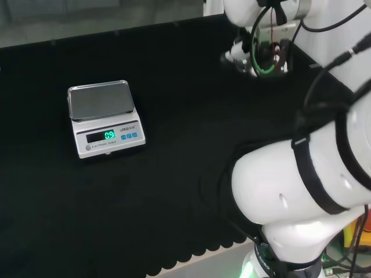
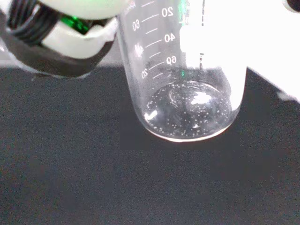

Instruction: Pick up the beaker.

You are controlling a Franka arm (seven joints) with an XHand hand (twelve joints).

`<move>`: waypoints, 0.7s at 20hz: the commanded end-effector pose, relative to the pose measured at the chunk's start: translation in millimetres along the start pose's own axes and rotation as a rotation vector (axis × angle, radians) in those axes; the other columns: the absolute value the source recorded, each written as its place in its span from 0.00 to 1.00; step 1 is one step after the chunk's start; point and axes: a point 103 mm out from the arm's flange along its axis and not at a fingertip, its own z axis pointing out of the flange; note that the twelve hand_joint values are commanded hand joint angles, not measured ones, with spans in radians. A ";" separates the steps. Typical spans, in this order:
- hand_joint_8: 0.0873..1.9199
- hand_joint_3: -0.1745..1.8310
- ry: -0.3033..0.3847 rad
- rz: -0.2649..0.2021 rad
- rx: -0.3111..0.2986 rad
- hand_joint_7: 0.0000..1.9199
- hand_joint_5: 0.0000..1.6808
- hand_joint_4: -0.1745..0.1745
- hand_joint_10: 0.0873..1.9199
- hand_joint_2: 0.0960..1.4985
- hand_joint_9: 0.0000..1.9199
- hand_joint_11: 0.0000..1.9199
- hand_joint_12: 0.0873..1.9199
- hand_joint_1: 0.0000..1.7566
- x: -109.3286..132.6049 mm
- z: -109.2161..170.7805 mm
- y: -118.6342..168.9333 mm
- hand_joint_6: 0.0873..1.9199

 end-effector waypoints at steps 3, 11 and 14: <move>0.07 0.43 0.049 -0.055 0.018 0.94 0.89 0.00 0.09 0.34 1.00 0.92 0.22 0.70 124.2 -7.9 -9.0 0.09; 0.07 0.43 0.115 -0.011 0.081 0.94 0.89 0.00 0.09 0.34 1.00 0.91 0.22 0.70 217.2 11.0 -5.6 0.09; 0.07 0.43 0.094 0.014 0.072 0.94 0.89 0.00 0.10 0.34 1.00 0.91 0.22 0.70 226.9 3.1 -9.4 0.09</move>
